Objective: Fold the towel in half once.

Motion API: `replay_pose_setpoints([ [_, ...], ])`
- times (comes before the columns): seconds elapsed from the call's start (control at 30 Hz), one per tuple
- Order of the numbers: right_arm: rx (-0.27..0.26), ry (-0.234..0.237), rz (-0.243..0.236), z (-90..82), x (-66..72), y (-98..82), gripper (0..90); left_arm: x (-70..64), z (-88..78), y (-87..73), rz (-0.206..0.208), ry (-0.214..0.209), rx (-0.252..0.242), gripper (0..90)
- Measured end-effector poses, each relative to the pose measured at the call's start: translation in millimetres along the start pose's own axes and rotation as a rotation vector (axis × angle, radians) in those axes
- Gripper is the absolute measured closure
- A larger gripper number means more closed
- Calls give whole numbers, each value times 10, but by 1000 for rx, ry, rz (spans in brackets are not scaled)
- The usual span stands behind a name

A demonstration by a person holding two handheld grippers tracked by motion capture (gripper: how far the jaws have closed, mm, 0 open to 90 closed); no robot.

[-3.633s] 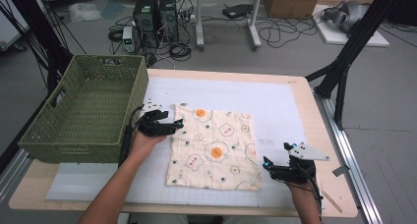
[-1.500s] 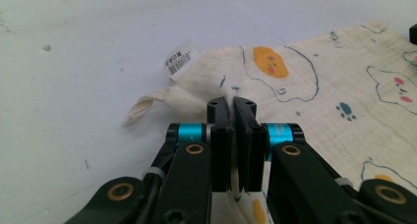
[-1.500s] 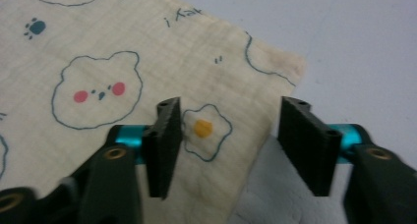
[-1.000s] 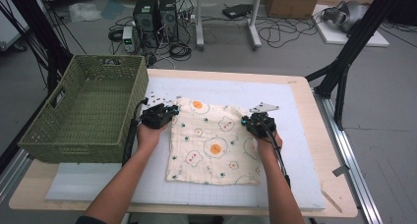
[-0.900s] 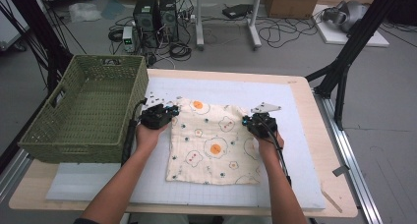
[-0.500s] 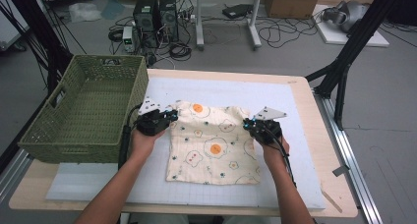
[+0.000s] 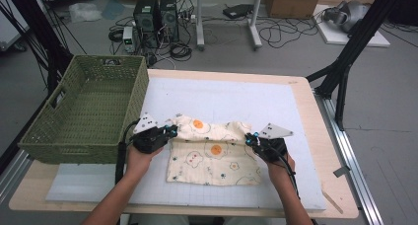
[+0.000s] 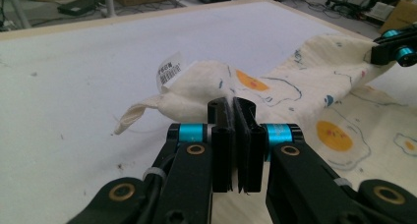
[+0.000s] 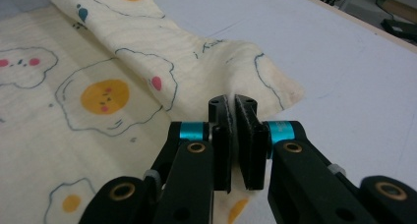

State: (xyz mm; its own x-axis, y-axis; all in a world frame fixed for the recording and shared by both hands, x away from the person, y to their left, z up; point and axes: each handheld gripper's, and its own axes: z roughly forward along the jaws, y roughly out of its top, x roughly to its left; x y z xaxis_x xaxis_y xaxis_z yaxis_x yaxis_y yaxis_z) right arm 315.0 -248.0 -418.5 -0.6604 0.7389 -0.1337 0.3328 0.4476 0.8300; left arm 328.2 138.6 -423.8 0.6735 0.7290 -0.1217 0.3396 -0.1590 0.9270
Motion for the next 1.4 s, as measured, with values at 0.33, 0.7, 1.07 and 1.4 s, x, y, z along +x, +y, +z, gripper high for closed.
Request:
replay_pose_setpoints([
  [0.33,37,48,-4,-105,124,-169,855,-155,-86,-252,49,-17,79,854],
  [0.7,36,49,42,-163,166,-324,661,-45,-91,-216,-37,20,99,387],
  [1.07,-14,4,116,-249,55,-322,505,99,185,-125,-116,1,123,426],
  [1.4,-8,24,170,-126,21,-168,379,-9,124,-126,-37,-48,121,872],
])
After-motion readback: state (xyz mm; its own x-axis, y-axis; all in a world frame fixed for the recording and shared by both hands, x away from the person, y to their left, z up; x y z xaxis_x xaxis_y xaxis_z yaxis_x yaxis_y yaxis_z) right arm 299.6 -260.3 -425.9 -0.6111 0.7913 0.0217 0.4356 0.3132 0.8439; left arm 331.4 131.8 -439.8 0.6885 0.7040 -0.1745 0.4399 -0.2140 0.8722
